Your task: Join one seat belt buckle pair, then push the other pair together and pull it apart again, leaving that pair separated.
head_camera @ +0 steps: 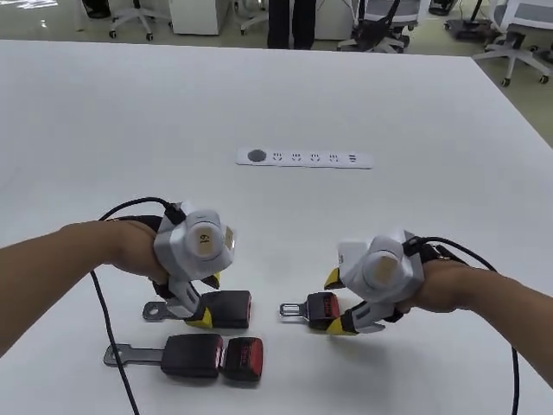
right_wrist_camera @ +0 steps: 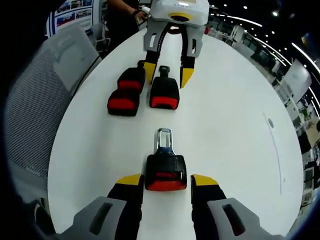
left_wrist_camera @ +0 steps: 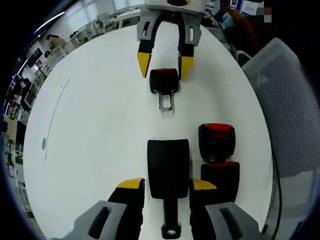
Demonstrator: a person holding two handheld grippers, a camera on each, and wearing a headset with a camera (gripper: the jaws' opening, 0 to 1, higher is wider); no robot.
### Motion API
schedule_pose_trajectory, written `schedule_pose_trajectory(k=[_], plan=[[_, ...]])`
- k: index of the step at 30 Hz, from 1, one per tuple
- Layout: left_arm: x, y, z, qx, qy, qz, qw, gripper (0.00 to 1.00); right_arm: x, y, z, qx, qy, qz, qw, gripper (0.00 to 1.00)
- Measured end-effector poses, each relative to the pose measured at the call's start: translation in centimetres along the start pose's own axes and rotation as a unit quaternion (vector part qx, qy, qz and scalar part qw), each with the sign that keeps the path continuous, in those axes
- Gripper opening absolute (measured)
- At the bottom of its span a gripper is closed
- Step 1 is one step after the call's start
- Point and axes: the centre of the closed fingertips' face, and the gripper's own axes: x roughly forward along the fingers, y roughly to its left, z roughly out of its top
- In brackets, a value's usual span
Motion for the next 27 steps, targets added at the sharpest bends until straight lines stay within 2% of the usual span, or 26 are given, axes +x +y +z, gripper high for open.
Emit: schedule_pose_trajectory(k=[3,5,7,13,19,27], plan=[[-0.11,-0.27,0.27,-0.002,0.002,-0.003,1.0,0.35,0.35,-0.01,-0.31,0.0,0.004,0.001,1.0,0.33],[0.25,-0.06,0.0,-0.004,0.0,-0.005,1.0,0.34,0.57,0.06,-0.58,-0.003,0.009,0.0,1.0,0.32],[0.31,-0.39,0.0,-0.003,0.002,-0.007,1.0,0.34,0.58,0.11,-0.68,-0.004,0.011,0.0,0.9999,0.32],[0.76,0.07,-0.52,-0.003,-0.002,-0.008,1.0,0.34,0.45,0.27,-0.52,-0.003,0.011,0.001,0.9999,0.31],[0.48,-0.34,-0.11,-0.018,-0.006,-0.009,0.9998,0.33,0.5,0.3,-0.42,-0.001,0.009,0.001,1.0,0.31],[0.82,0.07,-0.63,-0.011,-0.004,-0.011,0.9999,0.32,0.41,0.23,-0.29,0.001,0.009,-0.001,1.0,0.31]])
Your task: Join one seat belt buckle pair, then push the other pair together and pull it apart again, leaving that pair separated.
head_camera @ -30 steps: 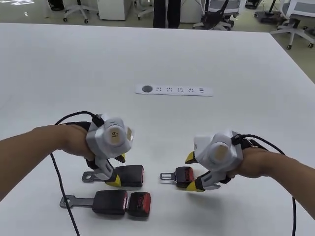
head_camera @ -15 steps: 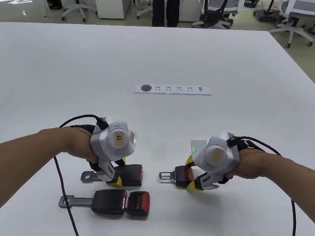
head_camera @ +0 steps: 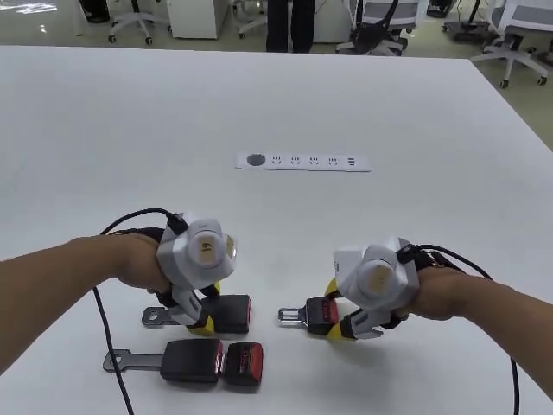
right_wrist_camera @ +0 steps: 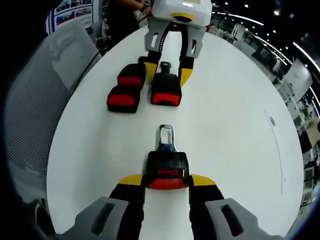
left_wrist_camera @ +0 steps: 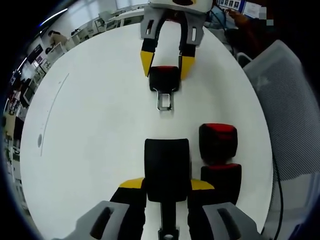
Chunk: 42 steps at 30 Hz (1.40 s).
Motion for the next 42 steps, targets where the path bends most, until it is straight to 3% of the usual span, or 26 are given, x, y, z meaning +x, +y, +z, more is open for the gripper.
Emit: schedule_pose_trajectory(k=[4,18,20,30,42], plan=[[-0.4,-0.6,0.5,0.004,0.005,-0.001,1.0,0.32,0.0,-0.1,0.2,0.001,-0.002,-0.003,1.0,0.3],[-0.3,-0.5,0.5,-0.002,0.008,-0.002,1.0,0.32,0.1,-0.7,1.2,0.002,-0.012,-0.014,0.9998,0.3],[0.2,0.0,0.0,-0.001,0.008,-0.002,1.0,0.32,0.2,-0.7,1.3,0.001,-0.012,-0.015,0.9998,0.3],[-0.2,-0.5,0.4,0.0,0.014,0.0,0.9999,0.32,0.8,0.0,2.6,-0.001,-0.023,-0.013,0.9997,0.3],[0.1,-0.1,0.1,-0.006,0.013,0.001,0.9999,0.32,1.5,0.3,4.1,-0.002,-0.032,-0.012,0.9994,0.3]])
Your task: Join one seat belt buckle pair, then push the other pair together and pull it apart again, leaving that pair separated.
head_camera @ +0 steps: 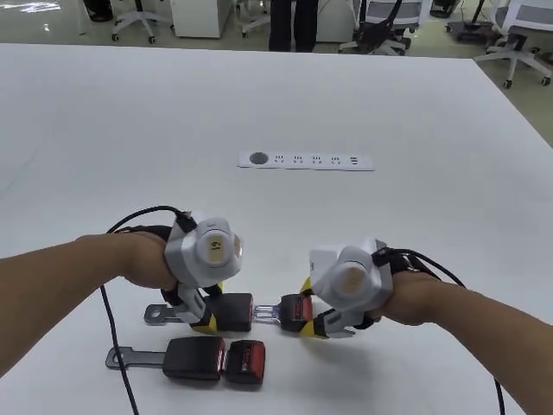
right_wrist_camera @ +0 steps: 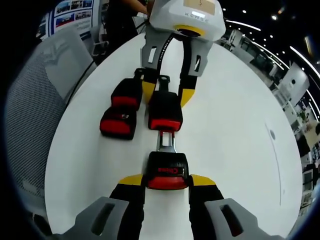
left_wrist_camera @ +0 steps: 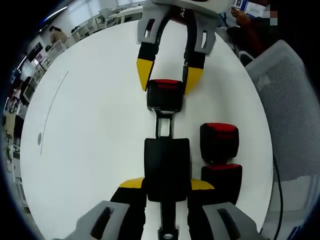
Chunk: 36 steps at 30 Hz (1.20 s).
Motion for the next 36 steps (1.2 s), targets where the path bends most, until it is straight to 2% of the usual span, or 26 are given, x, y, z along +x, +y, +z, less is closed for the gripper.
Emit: schedule_pose_trajectory(k=[15,20,26,32,33,36], plan=[[-0.1,-0.2,0.1,-0.002,0.0,0.0,1.0,0.32,0.8,0.2,1.3,0.003,-0.013,0.001,0.9999,0.3],[0.1,0.0,-0.1,-0.002,-0.001,0.001,1.0,0.32,1.0,0.2,1.2,0.004,-0.016,0.0,0.9999,0.3],[-0.2,-0.3,0.2,0.003,0.002,0.001,1.0,0.32,1.0,0.1,1.4,-0.004,-0.019,-0.003,0.9998,0.29],[0.2,0.0,-0.1,0.004,0.006,0.003,1.0,0.32,1.3,-0.1,1.3,-0.005,-0.018,-0.003,0.9998,0.29],[-0.1,-0.3,0.2,0.004,0.006,0.003,1.0,0.32,1.4,-0.1,1.3,-0.003,-0.018,-0.002,0.9998,0.29],[0.1,-0.1,0.0,0.005,0.005,0.004,1.0,0.32,1.3,0.0,1.3,-0.008,-0.018,-0.003,0.9998,0.29]])
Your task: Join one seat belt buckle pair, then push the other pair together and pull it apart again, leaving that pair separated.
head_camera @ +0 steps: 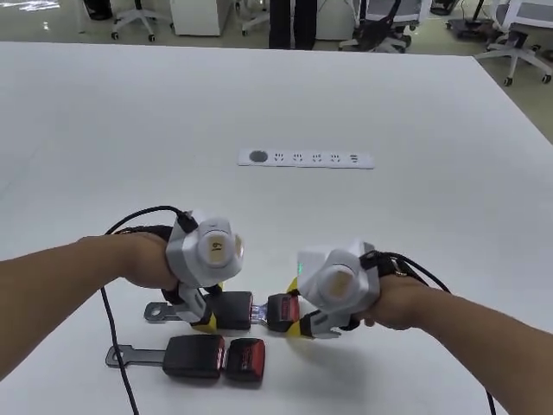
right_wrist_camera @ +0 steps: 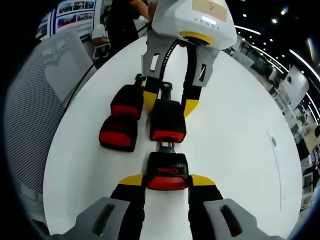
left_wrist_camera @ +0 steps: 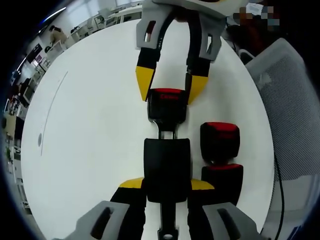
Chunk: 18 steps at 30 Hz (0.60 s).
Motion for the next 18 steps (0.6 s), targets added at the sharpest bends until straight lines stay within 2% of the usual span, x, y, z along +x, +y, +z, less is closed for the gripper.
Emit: schedule_pose_trajectory(k=[4,9,13,18], plan=[[0.08,0.06,-0.01,-0.001,-0.002,0.0,1.0,0.32,0.01,0.05,0.04,0.003,-0.002,0.001,1.0,0.28],[-0.45,-0.54,0.53,-0.004,-0.007,0.0,1.0,0.32,0.06,0.11,0.11,0.005,0.0,0.0,1.0,0.28],[-0.15,-0.21,0.14,-0.005,-0.009,0.001,0.9999,0.32,-0.01,0.23,0.17,0.009,-0.001,0.001,1.0,0.28],[-0.33,-0.34,0.31,-0.004,-0.009,0.001,0.9999,0.32,0.04,0.3,0.15,0.015,0.002,0.003,0.9999,0.28]])
